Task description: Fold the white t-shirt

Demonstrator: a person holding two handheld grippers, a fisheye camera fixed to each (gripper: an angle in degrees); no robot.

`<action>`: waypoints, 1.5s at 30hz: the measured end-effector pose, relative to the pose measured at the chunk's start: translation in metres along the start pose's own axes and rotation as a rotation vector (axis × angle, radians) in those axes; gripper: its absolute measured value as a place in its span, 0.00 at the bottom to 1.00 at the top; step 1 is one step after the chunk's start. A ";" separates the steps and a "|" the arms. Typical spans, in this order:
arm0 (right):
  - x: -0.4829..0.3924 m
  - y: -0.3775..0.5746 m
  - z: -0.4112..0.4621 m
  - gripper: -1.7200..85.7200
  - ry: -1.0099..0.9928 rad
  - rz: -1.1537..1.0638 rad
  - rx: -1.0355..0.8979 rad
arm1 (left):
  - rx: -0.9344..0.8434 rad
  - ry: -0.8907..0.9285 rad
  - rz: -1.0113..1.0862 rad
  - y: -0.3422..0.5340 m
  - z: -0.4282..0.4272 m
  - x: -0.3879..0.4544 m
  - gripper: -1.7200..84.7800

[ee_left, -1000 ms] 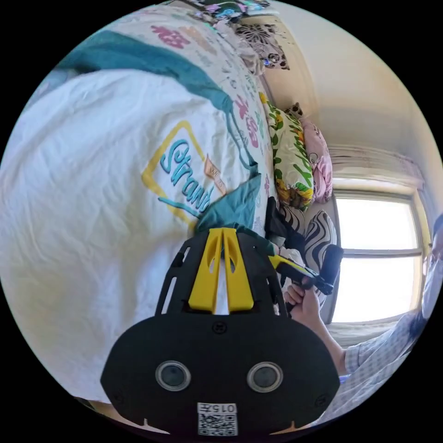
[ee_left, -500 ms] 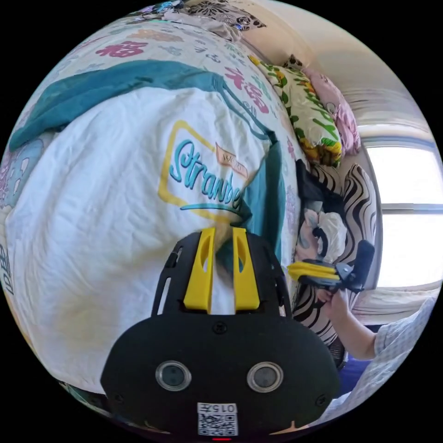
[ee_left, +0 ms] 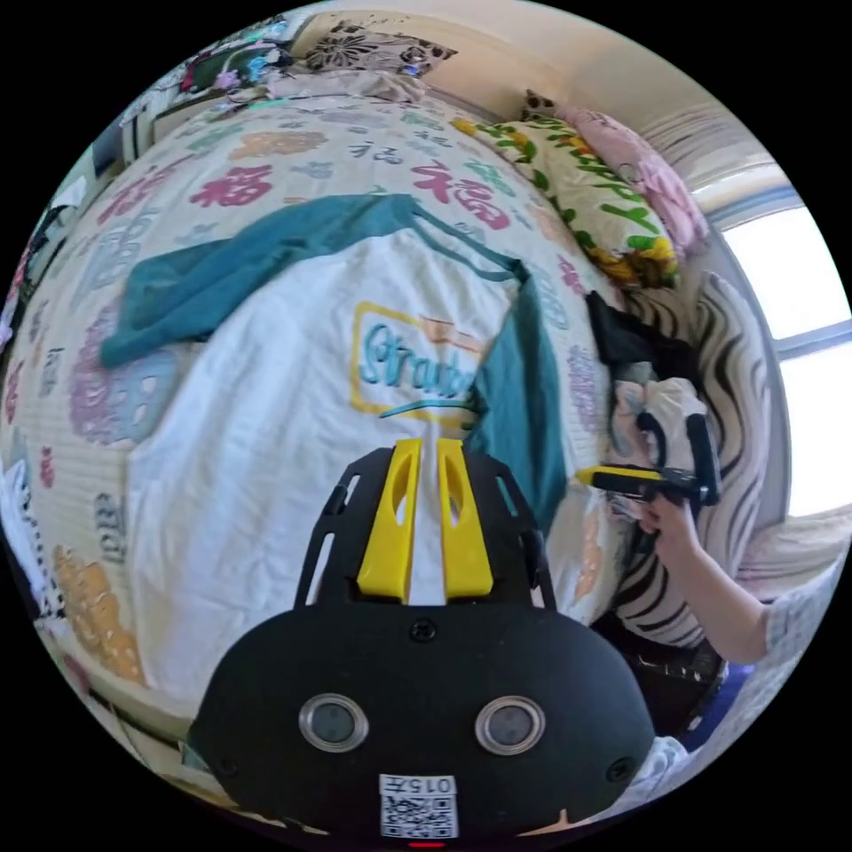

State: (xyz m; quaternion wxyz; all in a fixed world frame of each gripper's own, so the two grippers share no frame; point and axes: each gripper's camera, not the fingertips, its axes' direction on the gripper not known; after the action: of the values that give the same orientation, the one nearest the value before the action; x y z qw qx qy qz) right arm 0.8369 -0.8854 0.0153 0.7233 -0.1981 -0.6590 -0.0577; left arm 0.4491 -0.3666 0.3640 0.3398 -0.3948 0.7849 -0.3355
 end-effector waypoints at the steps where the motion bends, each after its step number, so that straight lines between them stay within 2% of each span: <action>1: 0.008 0.001 0.001 0.02 0.004 0.025 0.003 | -0.007 0.046 0.001 -0.003 0.007 0.003 0.08; 2: 0.012 0.002 0.002 0.02 0.022 0.041 0.002 | -0.041 0.130 0.022 -0.009 0.025 0.011 0.08; 5: 0.027 0.003 0.000 0.02 0.000 0.073 0.029 | -0.140 0.092 0.054 -0.017 0.054 0.031 0.04; 7: 0.021 0.003 -0.009 0.04 0.016 -0.025 0.106 | -0.140 0.091 0.047 -0.019 0.050 0.039 0.03; 10: 0.002 -0.007 -0.004 0.08 0.014 -0.186 0.105 | -0.114 0.026 0.013 -0.019 0.034 0.042 0.03; 12: -0.008 -0.017 0.014 0.09 0.025 -0.252 0.044 | -0.153 -0.123 -0.029 -0.022 0.030 0.038 0.04; 14: -0.012 -0.028 0.032 0.08 0.040 -0.286 -0.003 | -0.148 -0.184 -0.009 -0.031 0.024 0.044 0.06; 16: -0.010 -0.039 0.049 0.03 0.077 -0.285 -0.042 | -0.093 -0.187 0.042 -0.047 0.014 0.059 0.07; 18: -0.003 -0.043 0.050 0.02 0.077 -0.264 -0.026 | -0.048 -0.154 0.118 -0.077 0.014 0.083 0.09; 21: 0.027 -0.042 0.046 0.02 0.008 -0.123 0.042 | -0.118 -0.064 0.173 -0.116 0.037 0.108 0.10; 24: 0.059 -0.040 0.047 0.02 -0.110 -0.021 0.072 | -0.085 0.041 0.220 -0.142 0.050 0.131 0.10; 30: 0.069 -0.051 0.058 0.04 -0.084 0.020 0.097 | -0.155 0.106 0.217 -0.174 0.057 0.159 0.11; 33: 0.055 -0.060 0.056 0.08 -0.017 -0.043 0.139 | -0.147 0.027 0.220 -0.164 0.028 0.155 0.12; 36: 0.024 -0.075 0.071 0.10 -0.047 -0.198 0.098 | -0.127 -0.043 0.202 -0.144 -0.008 0.141 0.13; 40: -0.018 -0.085 0.121 0.11 -0.113 -0.407 -0.030 | -0.230 0.068 0.175 -0.125 -0.025 0.128 0.11; 43: -0.027 -0.091 0.166 0.08 0.017 -0.422 -0.155 | -0.294 0.135 0.194 -0.122 -0.035 0.129 0.04; 45: -0.024 -0.094 0.172 0.04 0.035 -0.387 -0.105 | -0.256 0.183 0.178 -0.129 -0.063 0.131 0.02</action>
State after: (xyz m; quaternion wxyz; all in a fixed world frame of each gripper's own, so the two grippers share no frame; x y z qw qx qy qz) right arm 0.6410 -0.9134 0.0210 0.6987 -0.1044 -0.6682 -0.2333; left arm 0.3897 -0.5211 0.4657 0.2424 -0.3318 0.8806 -0.2360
